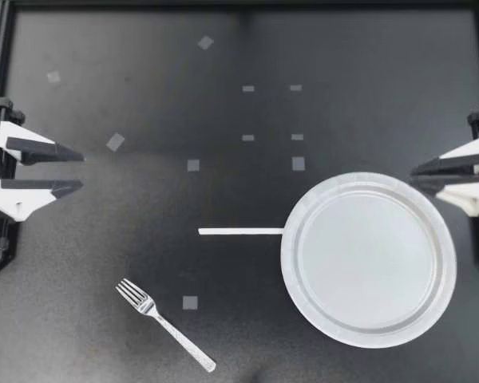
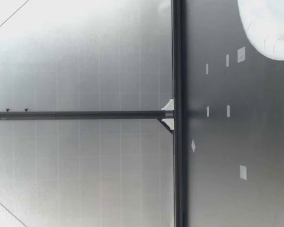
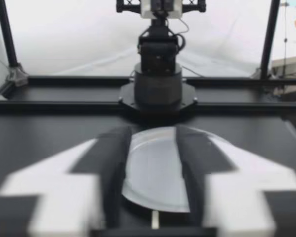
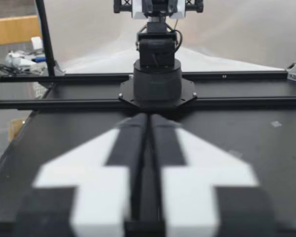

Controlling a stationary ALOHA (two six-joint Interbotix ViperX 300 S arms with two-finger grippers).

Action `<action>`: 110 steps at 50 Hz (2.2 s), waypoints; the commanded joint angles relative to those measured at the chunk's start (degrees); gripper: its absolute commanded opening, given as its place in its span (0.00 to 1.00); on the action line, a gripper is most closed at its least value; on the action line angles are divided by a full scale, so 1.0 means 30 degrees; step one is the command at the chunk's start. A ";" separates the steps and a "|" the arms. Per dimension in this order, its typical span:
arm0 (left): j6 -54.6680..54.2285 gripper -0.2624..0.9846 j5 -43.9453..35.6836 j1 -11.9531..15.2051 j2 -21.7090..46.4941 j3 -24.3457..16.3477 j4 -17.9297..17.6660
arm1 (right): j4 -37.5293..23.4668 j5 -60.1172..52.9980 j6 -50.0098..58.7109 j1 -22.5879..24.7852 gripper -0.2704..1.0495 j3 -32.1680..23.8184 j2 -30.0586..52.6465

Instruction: Pick up the fork and place it on the plate.

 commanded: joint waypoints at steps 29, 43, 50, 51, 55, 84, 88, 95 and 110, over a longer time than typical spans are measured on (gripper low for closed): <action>-0.2139 0.18 1.5059 -0.1406 0.4219 -0.7002 -0.1787 | 0.0029 1.1045 0.6035 0.0000 0.08 -0.1318 -0.0879; -0.1670 0.21 1.8896 -0.1963 0.9697 -0.8906 -0.2695 | 0.0498 1.2891 0.6182 0.0000 0.28 -0.1934 0.0322; -0.0088 0.31 1.9307 -0.3135 1.2949 -0.9375 -0.3311 | 0.1055 1.5615 0.6182 0.0029 0.55 -0.2813 0.0937; 0.0205 0.33 1.9512 -0.3281 1.3359 -0.9492 -0.3428 | 0.1055 1.5908 0.6211 0.0000 0.58 -0.2959 0.0996; 0.1553 0.44 2.0654 -0.3574 1.4941 -1.0137 -0.3779 | 0.1055 1.6611 0.6211 0.0000 0.67 -0.3223 0.0996; 0.7148 0.65 1.7637 -0.5830 1.8486 -1.1572 -0.3223 | 0.1055 1.3359 0.6680 0.0000 0.63 -0.1172 -0.0439; 0.7266 0.65 1.6992 -0.5889 1.8779 -1.1543 -0.3252 | 0.1055 1.3242 0.6680 0.0000 0.63 -0.1172 -0.0527; 0.7383 0.65 1.6436 -0.6240 1.9307 -1.1367 -0.3223 | 0.1055 1.3184 0.6738 0.0000 0.63 -0.1201 -0.0615; 0.7705 0.65 1.5088 -0.6299 1.9893 -1.0371 -0.3281 | 0.1055 1.2773 0.6768 0.0000 0.63 -0.1201 -0.0703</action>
